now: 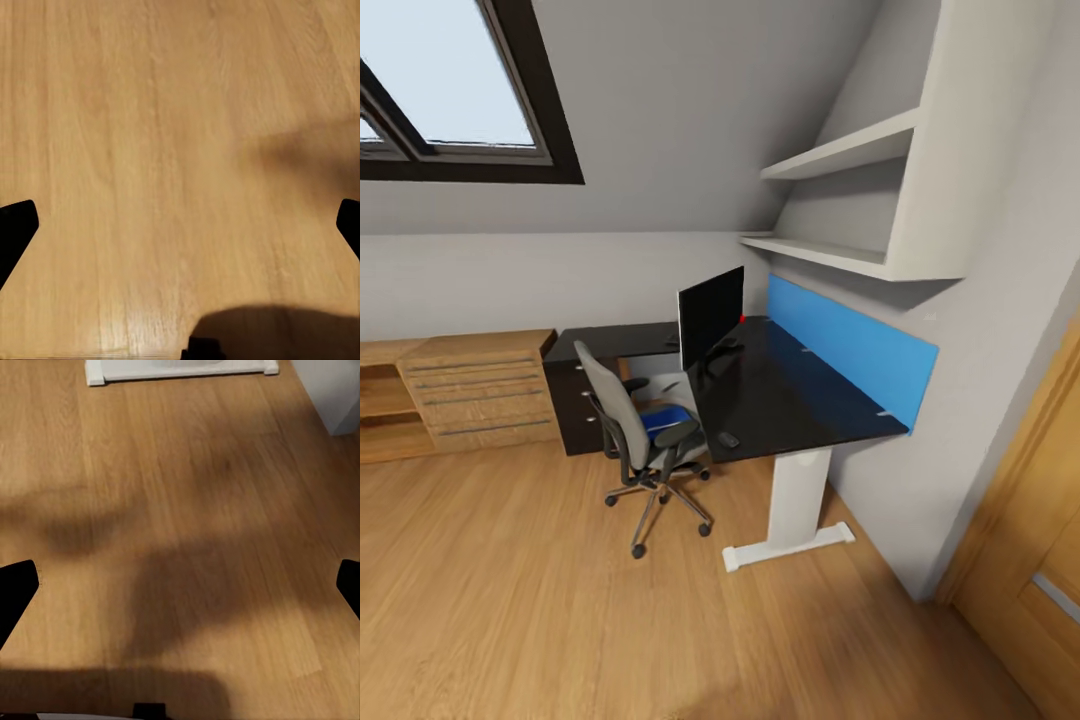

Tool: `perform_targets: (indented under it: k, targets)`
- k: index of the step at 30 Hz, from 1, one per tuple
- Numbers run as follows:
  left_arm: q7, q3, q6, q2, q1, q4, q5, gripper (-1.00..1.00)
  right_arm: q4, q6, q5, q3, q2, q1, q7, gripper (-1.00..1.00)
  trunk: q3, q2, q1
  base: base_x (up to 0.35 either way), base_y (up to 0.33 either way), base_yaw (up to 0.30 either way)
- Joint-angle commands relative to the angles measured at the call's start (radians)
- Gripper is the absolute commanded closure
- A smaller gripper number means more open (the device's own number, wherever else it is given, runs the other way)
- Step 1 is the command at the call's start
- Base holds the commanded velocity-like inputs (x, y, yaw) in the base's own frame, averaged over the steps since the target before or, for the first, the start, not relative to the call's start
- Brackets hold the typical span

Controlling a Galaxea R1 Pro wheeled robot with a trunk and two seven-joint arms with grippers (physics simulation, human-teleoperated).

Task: In the bedroom, organize the workspace by keeping the computer under the desk, ensuring the monitor is on the desk, placing the keyboard on the desk next to the monitor, placing the mouse on the desk next to the keyboard, moving the folder from the swivel chair onto the desk next to the mouse, stacking the notebook on top of the folder with the pen on top of the notebook, and positioning the swivel chair next to the desk.

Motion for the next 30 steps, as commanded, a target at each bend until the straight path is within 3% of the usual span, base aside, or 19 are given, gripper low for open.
perform_targets:
  k: [1, 30]
  targets:
    - [0.000, 0.001, -0.002, 0.000, 0.000, -0.001, 0.002, -1.00, 0.001, -0.001, 0.008, 0.001, 0.000, -0.001, -0.007, -1.00, -0.001, -0.001, 0.000, 0.000, 0.000, 0.278]
    - [-0.001, 0.001, -0.003, 0.000, 0.000, -0.001, 0.002, -1.00, 0.001, 0.000, 0.007, 0.001, 0.001, -0.001, -0.007, -1.00, -0.010, -0.001, 0.000, 0.000, 0.000, 0.277]
